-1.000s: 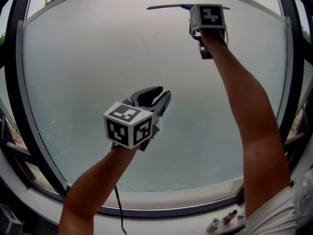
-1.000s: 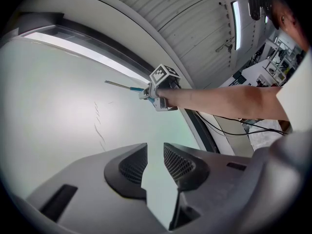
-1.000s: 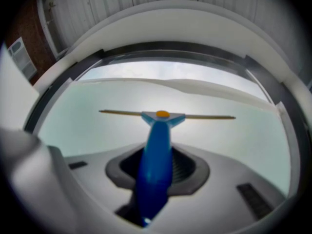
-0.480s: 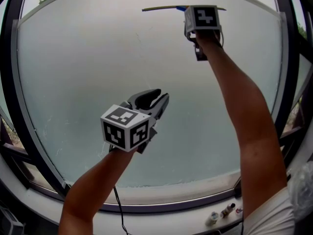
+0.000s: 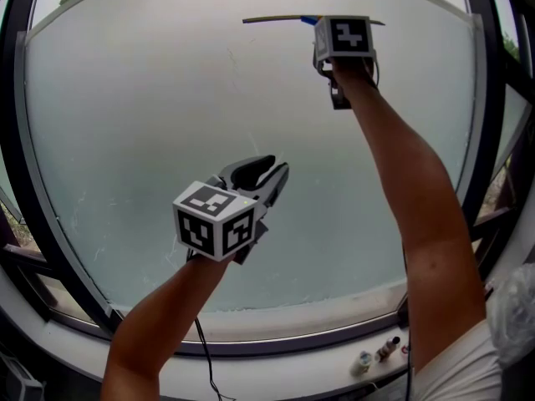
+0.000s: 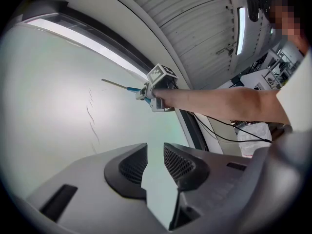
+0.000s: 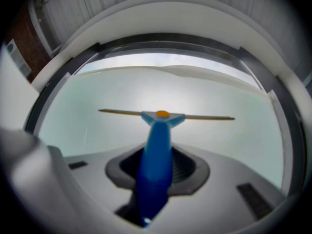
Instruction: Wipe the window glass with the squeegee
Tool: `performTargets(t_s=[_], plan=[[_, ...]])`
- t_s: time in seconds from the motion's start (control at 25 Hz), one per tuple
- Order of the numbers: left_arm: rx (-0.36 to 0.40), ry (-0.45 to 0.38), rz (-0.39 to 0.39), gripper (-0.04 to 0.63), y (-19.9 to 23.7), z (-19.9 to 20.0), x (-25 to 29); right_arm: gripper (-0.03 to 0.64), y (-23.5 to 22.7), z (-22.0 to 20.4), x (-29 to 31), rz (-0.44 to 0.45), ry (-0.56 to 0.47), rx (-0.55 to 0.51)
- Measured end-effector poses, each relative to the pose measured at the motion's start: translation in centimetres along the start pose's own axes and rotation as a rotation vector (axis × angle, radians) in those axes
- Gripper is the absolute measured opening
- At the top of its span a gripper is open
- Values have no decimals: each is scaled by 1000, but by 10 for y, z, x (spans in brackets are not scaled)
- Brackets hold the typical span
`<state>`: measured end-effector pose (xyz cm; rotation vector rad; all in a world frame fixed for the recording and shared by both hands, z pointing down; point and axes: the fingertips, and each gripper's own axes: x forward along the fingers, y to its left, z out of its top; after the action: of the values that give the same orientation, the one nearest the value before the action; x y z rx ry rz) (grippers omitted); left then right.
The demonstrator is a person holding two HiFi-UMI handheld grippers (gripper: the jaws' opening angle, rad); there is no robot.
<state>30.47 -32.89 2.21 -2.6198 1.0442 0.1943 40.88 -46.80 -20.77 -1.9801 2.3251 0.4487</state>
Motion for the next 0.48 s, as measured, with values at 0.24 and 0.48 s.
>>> performTargets(t_s=[0.24, 0.48], plan=[[-8, 14, -5, 126, -7, -8, -6, 133, 1, -18, -6, -3, 28, 12], [-19, 25, -4, 126, -12, -15, -11, 133, 3, -35, -13, 2, 49, 22]])
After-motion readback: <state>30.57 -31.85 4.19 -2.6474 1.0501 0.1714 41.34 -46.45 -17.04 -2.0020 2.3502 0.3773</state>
